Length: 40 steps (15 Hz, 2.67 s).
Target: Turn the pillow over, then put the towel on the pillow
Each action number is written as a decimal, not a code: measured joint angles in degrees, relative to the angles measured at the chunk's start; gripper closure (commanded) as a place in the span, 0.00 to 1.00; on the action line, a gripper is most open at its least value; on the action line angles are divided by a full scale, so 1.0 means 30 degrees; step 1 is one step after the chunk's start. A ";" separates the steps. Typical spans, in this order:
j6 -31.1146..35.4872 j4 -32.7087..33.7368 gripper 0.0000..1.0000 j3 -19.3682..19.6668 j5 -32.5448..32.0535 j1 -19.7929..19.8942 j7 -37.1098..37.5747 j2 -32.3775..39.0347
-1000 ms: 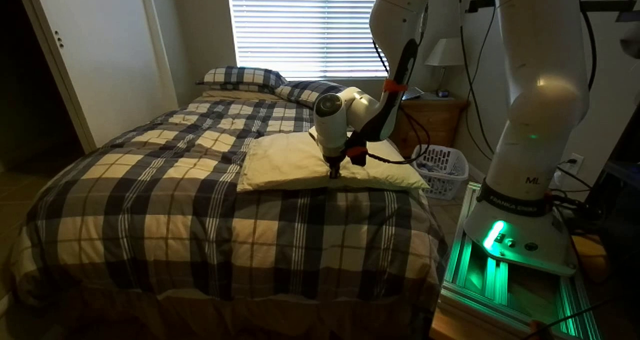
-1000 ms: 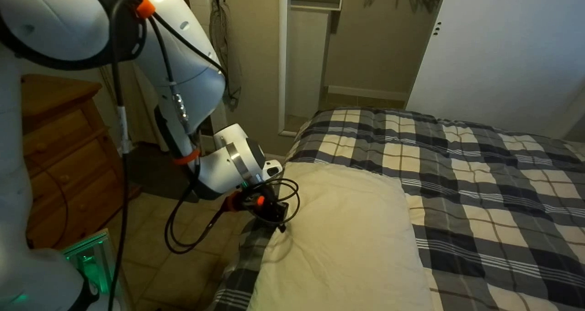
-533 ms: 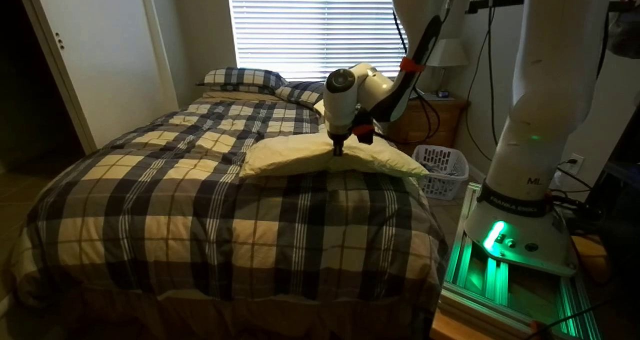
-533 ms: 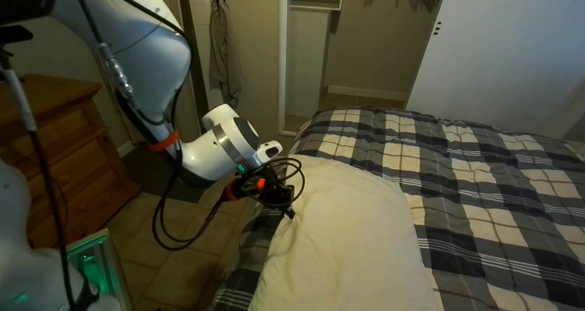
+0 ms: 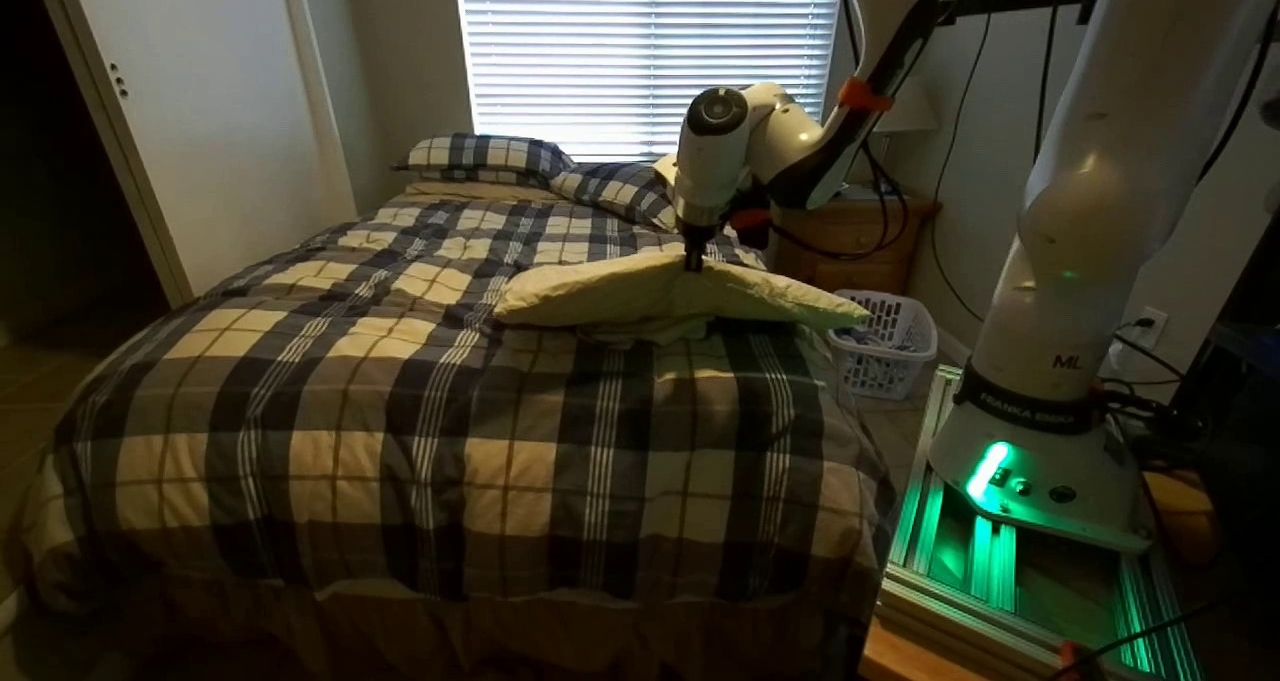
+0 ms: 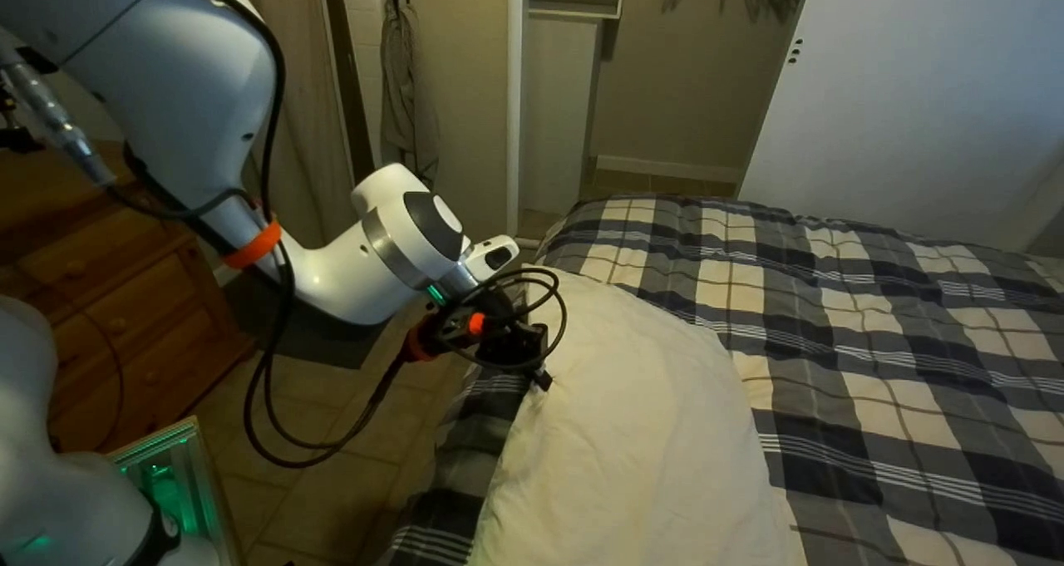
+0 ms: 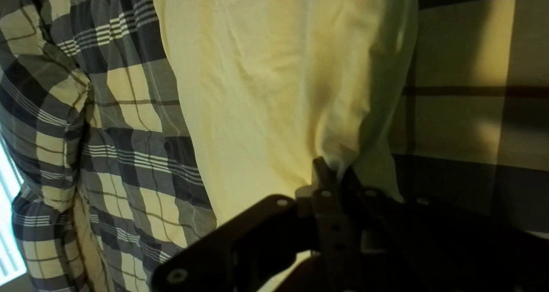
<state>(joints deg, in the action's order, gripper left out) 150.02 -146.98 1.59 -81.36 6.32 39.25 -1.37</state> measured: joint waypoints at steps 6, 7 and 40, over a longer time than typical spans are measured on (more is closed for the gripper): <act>0.0002 -0.0008 0.94 -0.0001 0.0000 -0.0002 0.0000 0.0002; 0.0002 -0.0008 0.94 -0.0001 0.0000 -0.0002 0.0000 0.0002; -0.0302 0.5702 0.94 0.2797 -1.1989 0.2108 0.7561 0.0634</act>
<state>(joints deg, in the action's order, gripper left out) 149.12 -129.88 9.98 -117.32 12.64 61.93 0.53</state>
